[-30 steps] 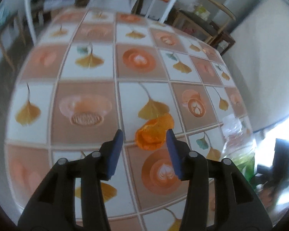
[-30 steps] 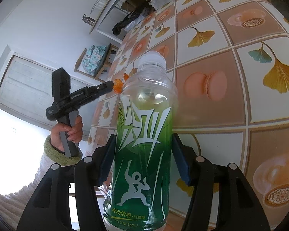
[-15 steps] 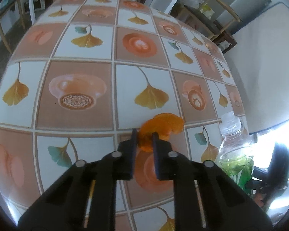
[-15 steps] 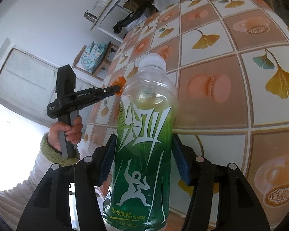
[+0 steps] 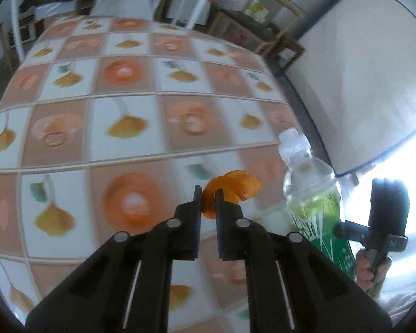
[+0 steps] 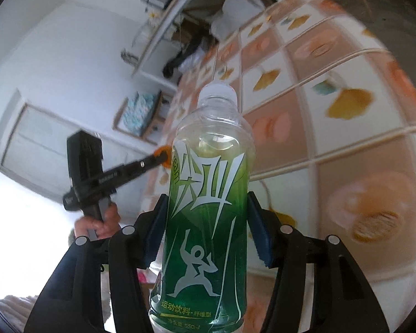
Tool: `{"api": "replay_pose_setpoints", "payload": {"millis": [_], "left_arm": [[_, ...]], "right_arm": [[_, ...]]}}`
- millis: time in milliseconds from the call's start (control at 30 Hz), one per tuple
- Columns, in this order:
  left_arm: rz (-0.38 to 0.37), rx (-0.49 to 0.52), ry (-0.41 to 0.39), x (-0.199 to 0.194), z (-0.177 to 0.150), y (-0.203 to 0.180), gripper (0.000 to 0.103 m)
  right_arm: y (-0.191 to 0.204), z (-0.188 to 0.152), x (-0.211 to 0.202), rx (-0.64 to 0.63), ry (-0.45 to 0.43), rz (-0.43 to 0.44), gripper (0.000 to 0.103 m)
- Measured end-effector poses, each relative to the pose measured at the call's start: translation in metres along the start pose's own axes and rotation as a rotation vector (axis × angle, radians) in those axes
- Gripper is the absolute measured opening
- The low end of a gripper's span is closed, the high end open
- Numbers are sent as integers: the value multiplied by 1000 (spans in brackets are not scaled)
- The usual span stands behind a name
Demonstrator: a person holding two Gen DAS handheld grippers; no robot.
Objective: Collect trash
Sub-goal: 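Carry the orange peel and green bottle over the blue wastebasket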
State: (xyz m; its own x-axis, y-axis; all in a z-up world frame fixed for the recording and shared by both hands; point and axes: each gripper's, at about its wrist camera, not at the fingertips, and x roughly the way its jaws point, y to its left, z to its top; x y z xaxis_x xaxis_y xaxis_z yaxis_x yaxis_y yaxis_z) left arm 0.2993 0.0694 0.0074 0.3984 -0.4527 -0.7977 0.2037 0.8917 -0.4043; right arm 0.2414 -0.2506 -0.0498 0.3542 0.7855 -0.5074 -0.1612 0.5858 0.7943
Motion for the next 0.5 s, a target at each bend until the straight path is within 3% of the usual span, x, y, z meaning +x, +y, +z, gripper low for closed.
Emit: {"api": "replay_pose_setpoints", "payload": {"millis": [133, 267, 400, 500], "left_arm": [[-62, 93, -4, 3, 4, -62, 8], [-123, 209, 7, 21, 7, -140, 8], [-184, 308, 66, 66, 8, -228, 8], [-187, 376, 124, 108, 3, -282, 8]], "right_arm": [[-21, -5, -64, 43, -126, -19, 54], [-58, -17, -149, 115, -287, -107, 54], [-106, -44, -227, 237, -439, -245, 54], [-143, -64, -259, 337, -483, -300, 54]]}}
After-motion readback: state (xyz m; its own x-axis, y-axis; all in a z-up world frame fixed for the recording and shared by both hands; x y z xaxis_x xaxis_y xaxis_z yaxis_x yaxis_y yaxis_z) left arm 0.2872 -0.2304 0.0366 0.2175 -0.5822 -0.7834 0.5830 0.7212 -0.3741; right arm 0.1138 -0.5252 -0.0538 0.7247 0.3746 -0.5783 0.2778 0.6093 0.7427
